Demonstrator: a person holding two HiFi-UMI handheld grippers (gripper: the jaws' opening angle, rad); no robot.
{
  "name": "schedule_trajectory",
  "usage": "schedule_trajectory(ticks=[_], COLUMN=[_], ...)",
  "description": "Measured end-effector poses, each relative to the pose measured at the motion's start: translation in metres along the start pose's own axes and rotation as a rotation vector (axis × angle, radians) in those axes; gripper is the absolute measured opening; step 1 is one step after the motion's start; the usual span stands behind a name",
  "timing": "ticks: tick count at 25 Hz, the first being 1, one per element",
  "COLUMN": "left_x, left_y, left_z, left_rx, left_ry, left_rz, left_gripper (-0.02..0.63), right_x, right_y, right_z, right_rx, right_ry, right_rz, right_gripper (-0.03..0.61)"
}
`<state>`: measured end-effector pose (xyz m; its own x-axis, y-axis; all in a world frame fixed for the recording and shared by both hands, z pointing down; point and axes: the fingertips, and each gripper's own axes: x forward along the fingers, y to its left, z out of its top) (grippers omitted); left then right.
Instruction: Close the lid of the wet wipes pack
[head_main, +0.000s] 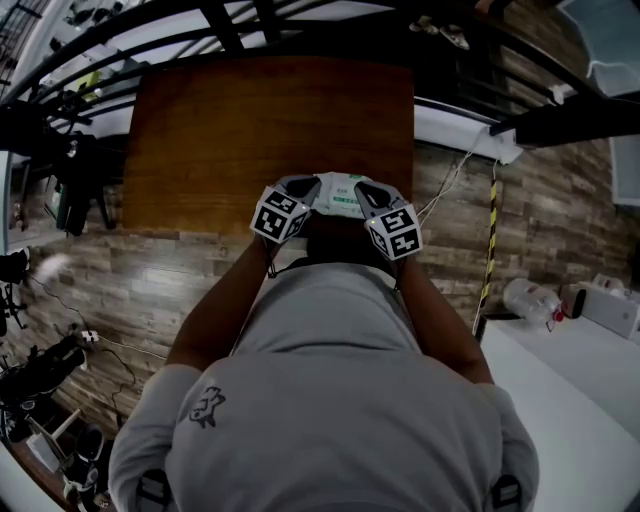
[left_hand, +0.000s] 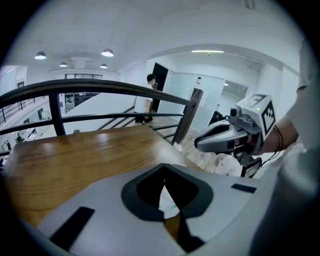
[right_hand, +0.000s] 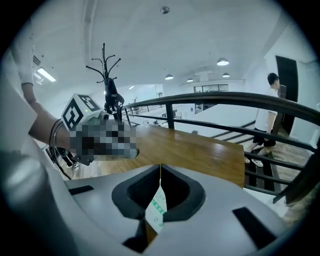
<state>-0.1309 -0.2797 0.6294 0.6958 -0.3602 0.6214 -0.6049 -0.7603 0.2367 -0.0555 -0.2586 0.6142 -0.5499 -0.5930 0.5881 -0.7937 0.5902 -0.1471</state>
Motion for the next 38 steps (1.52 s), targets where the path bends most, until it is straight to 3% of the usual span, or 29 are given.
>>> schedule_trajectory(ticks=[13, 23, 29, 38], left_x=[-0.079, -0.164, -0.187, -0.188], left_y=[-0.021, -0.054, -0.065, -0.07], left_z=[0.084, 0.151, 0.167, 0.161], left_rx=[0.06, 0.155, 0.229, 0.199], left_ry=[-0.202, -0.405, -0.462, -0.467], left_rz=[-0.003, -0.007, 0.012, 0.004], left_gripper=[0.009, 0.009, 0.009, 0.009], right_x=[-0.073, -0.136, -0.152, -0.164], right_y=[0.002, 0.036, 0.044, 0.046], right_z=[0.087, 0.154, 0.163, 0.155], right_rx=[0.088, -0.024, -0.021, 0.004], right_ry=[-0.207, -0.366, -0.417, -0.424], right_rz=[0.003, 0.019, 0.015, 0.013], right_gripper=[0.035, 0.035, 0.035, 0.035])
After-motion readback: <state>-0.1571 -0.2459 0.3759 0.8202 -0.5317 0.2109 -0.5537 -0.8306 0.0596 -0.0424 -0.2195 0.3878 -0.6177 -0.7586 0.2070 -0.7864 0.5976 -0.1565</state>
